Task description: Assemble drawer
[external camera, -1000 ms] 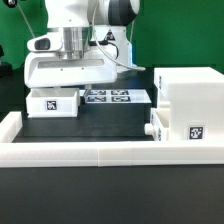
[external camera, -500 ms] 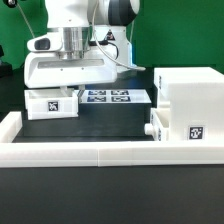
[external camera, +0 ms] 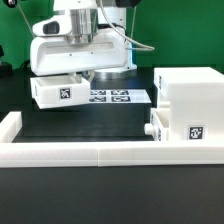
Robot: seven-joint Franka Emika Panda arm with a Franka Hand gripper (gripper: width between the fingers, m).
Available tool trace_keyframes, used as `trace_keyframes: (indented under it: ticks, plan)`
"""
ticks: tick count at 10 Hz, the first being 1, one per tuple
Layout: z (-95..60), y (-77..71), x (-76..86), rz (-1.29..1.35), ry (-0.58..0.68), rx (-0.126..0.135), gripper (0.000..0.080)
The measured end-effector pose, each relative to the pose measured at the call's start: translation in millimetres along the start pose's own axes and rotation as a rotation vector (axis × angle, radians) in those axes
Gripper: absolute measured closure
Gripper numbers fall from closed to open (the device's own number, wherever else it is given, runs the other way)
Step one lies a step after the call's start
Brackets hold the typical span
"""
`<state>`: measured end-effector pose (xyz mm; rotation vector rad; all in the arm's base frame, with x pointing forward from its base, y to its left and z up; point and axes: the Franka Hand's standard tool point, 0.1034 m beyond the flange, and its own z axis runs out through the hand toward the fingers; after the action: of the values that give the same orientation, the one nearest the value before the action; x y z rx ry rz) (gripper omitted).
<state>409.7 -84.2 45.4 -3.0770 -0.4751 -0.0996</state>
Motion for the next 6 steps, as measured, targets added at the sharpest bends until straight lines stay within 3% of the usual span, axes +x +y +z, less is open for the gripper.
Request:
trace_keyframes:
  ticks: [2, 6]
  plan:
    - [-9.5, -0.6, 8.2, -0.016, -0.014, 0.014, 0.0757]
    - [-7.3, -0.3, 7.3, -0.015, -0.012, 0.012, 0.0757]
